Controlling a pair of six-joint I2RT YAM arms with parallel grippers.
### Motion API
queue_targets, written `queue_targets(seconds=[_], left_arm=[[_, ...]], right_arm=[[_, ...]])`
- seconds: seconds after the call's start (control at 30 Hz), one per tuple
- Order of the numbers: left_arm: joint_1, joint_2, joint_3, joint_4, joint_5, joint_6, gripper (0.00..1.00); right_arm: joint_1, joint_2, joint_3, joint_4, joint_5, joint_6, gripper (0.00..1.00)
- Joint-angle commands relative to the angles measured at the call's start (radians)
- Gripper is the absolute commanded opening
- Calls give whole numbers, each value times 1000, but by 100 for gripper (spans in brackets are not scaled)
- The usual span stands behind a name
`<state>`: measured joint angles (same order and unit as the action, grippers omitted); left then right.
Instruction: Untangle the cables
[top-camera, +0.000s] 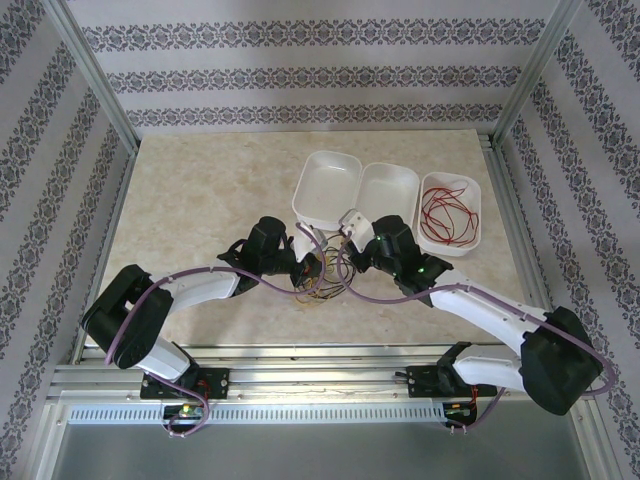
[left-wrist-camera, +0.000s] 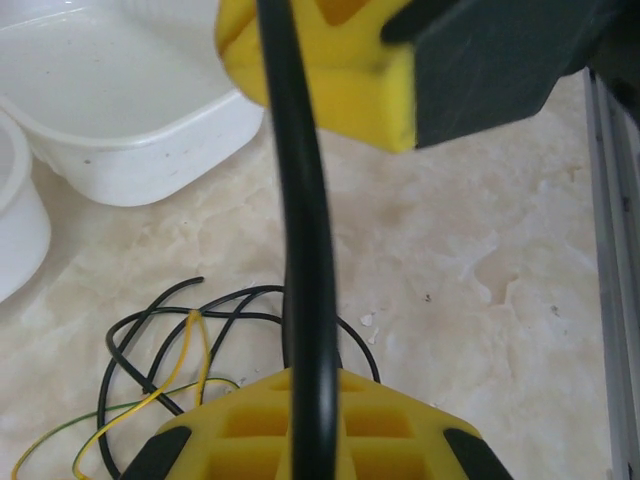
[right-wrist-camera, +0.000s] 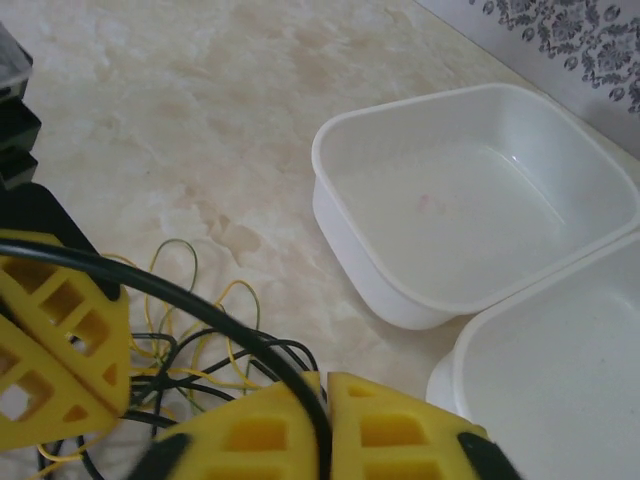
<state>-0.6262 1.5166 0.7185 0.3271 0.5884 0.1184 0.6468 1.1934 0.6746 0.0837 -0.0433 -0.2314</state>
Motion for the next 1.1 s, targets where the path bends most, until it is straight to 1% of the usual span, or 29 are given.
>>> queue_targets(seconds=[0.0, 0.03, 0.1, 0.13, 0.17, 0.23, 0.3, 0.37, 0.5, 0.6, 0.67, 0.77, 0.87, 1.07], left_arm=[[10, -28, -28, 54, -41, -47, 13], [9, -38, -40, 68, -55, -62, 26], [10, -61, -60, 86, -69, -87, 36], [10, -77, -73, 94, -83, -104, 44], [10, -94, -86, 102, -103, -119, 57], [10, -133, -122, 126, -152, -154, 68], [9, -177, -157, 140, -222, -188, 74], [10, -233, -192, 146, -298, -229, 81], [9, -334, -239, 121, -409, -294, 83], [10, -388, -251, 49, -489, -334, 83], [10, -403, -242, -29, -541, -363, 81], [9, -395, -231, -91, -541, -396, 81], [9, -370, -229, -91, -514, -441, 80], [9, -296, -249, 17, -473, -523, 76]], right_arm=[[12, -38, 26, 16, -3, 27, 0], [12, -46, 28, 11, 0, 36, 0], [12, -61, 37, -5, 8, 54, 0], [11, -69, 44, -14, 15, 66, 0], [12, -76, 55, -28, 28, 79, 0], [13, -86, 74, -55, 45, 97, 0], [13, -87, 94, -79, 71, 121, 0], [12, -87, 115, -98, 95, 144, 0], [13, -91, 149, -115, 121, 189, 0], [13, -116, 168, -114, 126, 231, 0], [12, -138, 185, -118, 127, 257, 0], [12, -162, 223, -154, 130, 296, 0], [11, -181, 270, -204, 110, 315, 0], [23, -203, 334, -253, 127, 345, 0]])
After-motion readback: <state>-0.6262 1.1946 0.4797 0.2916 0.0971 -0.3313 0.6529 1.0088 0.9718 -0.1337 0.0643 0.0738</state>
